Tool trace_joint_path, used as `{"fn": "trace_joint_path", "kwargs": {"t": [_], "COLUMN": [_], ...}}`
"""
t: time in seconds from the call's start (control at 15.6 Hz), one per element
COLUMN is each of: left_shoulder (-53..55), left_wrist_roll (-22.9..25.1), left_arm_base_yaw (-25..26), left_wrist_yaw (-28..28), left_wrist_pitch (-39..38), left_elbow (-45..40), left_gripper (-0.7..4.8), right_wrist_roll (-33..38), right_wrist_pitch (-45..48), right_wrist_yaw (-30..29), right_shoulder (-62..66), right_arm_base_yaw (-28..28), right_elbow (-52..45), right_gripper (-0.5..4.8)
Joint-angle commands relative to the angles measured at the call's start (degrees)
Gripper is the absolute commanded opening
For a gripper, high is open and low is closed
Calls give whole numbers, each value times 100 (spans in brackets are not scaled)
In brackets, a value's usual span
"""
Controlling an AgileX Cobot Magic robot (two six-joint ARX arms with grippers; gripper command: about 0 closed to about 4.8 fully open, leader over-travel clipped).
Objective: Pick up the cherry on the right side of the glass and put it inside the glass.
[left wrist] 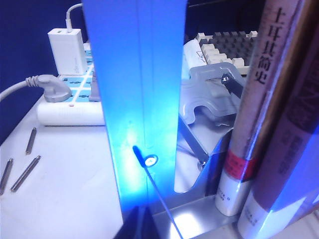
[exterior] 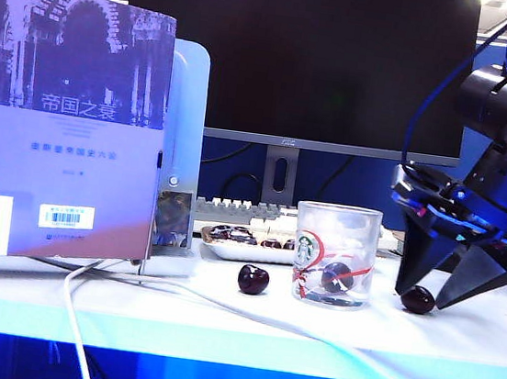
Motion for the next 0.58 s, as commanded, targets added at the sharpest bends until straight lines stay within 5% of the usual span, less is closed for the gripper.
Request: {"fn": "trace_joint_path", "kwargs": {"t": [0.06,0.26,0.58], "left_shoulder": [-17,-17,-17], "left_wrist_roll": [26,26,26], "left_arm_base_yaw": [2,2,2], "left_wrist_yaw": [39,39,39], "left_wrist_pitch": [-70,-70,-70], "left_elbow": [-4,-4,-4], "left_gripper": [-5,-5,-5], "right_wrist_roll": [-17,-17,-15], "right_wrist_pitch": [50,55,111], "right_wrist_yaw": [-87,-85,-70], "right_shoulder": [-11,-9,-11], "right_arm_base_yaw": [9,9,9], "right_elbow": [17,17,17], "right_gripper": [262,164,164]}}
